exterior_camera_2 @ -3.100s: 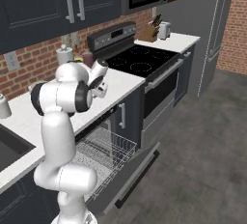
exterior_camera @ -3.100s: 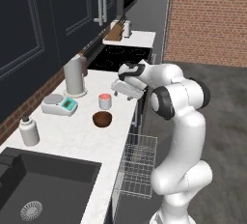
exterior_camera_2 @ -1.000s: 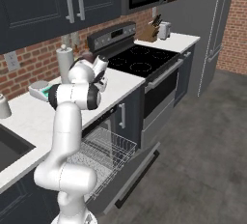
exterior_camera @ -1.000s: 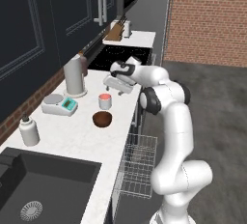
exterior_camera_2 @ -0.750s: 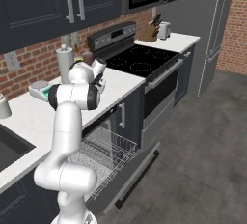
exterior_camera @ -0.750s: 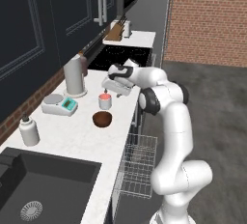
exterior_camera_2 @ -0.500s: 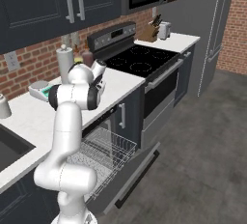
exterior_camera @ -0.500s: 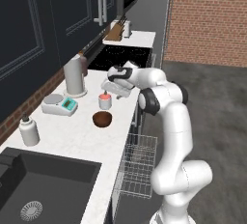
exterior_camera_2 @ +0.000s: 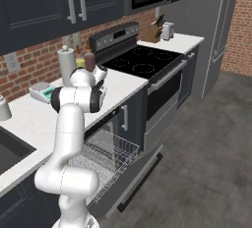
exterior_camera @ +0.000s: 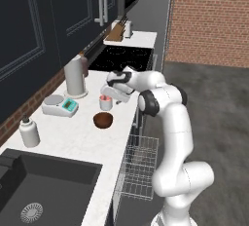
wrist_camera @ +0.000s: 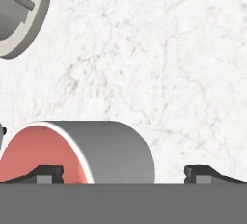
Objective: Pick up the cup and bowl from the counter, place them in the dishwasher, and close the dishwasher door.
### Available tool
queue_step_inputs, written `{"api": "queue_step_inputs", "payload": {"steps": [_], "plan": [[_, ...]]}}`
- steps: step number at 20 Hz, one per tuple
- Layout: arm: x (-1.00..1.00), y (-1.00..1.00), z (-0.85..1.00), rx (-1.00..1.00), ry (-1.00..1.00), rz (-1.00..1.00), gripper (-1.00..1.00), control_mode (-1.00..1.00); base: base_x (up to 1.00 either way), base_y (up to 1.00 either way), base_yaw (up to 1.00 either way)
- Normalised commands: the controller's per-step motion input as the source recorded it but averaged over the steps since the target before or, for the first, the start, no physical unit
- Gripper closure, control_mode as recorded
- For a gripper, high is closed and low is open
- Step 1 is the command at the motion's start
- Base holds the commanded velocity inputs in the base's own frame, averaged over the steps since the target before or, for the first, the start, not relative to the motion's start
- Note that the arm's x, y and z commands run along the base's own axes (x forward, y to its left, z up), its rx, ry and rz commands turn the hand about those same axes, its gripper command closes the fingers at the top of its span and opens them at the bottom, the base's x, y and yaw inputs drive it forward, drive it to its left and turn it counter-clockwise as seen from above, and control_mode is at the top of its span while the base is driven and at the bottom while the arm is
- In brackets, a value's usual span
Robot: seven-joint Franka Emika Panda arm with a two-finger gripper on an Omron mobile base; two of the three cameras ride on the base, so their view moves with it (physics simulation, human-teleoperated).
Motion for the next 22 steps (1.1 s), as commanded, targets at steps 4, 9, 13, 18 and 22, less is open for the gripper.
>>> {"api": "queue_step_inputs", "payload": {"steps": [4, 9, 13, 18, 22], "plan": [[0.00, 0.11, -0.27, 0.00, 0.04, 0.00, 1.00, -1.00, 0.00, 0.00, 0.00], [0.00, 0.01, -0.15, 0.00, 0.02, 0.00, 1.00, -1.00, 0.00, 0.00, 0.00], [-0.06, -0.06, -0.05, 0.00, 0.00, 0.00, 1.00, -1.00, 0.00, 0.00, 0.00], [-0.35, -0.31, -0.13, -0.01, 0.00, 0.00, 1.00, -1.00, 0.00, 0.00, 0.00], [-0.90, -0.84, -0.15, -0.01, 0.00, 0.00, 1.00, -1.00, 0.00, 0.00, 0.00]]}}
